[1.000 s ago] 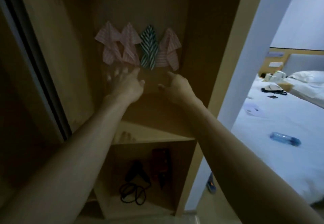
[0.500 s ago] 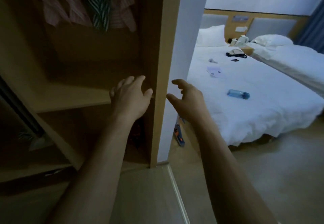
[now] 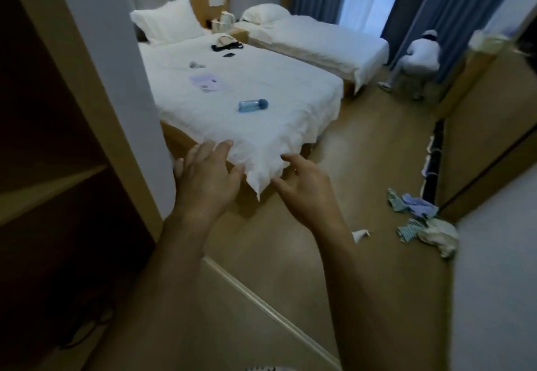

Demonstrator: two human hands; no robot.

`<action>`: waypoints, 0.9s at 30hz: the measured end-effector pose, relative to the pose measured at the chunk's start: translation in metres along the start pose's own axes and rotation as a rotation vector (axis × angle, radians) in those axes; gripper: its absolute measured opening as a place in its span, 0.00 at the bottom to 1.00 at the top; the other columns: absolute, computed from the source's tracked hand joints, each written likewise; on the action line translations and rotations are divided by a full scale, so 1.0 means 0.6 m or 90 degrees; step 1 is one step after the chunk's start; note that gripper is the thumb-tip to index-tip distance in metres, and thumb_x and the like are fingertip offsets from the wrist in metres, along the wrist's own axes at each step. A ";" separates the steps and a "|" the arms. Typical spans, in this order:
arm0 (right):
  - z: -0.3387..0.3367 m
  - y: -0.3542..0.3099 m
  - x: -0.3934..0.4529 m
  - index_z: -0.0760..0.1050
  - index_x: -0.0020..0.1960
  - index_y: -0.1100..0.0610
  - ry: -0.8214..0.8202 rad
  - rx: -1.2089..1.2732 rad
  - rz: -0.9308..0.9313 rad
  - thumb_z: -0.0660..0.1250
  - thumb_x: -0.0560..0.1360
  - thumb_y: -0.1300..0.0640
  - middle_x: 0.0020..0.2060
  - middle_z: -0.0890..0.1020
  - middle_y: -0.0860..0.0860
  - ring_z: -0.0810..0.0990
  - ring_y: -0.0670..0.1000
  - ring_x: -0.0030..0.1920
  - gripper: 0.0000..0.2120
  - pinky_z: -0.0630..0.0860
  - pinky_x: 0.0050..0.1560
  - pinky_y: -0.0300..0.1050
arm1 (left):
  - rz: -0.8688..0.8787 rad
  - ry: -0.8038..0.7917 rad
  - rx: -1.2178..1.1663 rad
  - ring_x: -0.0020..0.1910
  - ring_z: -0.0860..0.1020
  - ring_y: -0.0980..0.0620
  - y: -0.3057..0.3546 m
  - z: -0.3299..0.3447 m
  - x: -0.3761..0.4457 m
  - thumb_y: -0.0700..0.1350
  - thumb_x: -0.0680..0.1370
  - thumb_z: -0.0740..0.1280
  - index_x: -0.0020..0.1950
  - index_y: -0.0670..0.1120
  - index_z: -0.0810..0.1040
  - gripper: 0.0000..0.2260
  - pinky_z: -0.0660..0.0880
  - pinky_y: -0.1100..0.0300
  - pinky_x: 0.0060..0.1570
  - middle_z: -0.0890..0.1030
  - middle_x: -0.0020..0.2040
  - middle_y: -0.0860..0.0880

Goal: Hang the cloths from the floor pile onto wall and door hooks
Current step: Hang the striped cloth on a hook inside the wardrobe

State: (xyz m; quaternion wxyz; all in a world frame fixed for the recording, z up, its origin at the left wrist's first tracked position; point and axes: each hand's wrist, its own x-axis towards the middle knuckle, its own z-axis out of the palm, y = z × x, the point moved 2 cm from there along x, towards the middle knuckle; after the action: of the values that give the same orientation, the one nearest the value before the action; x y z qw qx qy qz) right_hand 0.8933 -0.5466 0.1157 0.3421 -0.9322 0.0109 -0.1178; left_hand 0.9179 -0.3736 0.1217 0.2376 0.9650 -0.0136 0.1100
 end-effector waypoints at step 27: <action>-0.387 0.501 -0.222 0.72 0.69 0.51 0.238 -0.094 0.434 0.67 0.74 0.50 0.63 0.77 0.52 0.75 0.50 0.61 0.23 0.70 0.57 0.40 | 0.443 -0.306 -0.003 0.75 0.59 0.45 0.589 0.394 -0.133 0.56 0.81 0.58 0.76 0.55 0.61 0.23 0.56 0.47 0.72 0.63 0.76 0.48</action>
State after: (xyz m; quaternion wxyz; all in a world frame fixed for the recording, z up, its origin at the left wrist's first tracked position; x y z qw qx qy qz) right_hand 0.7294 -0.9111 0.0664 0.2861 -0.8596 0.3904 -0.1638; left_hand 0.8608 -0.7982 0.0613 0.1782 0.9006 -0.3939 -0.0446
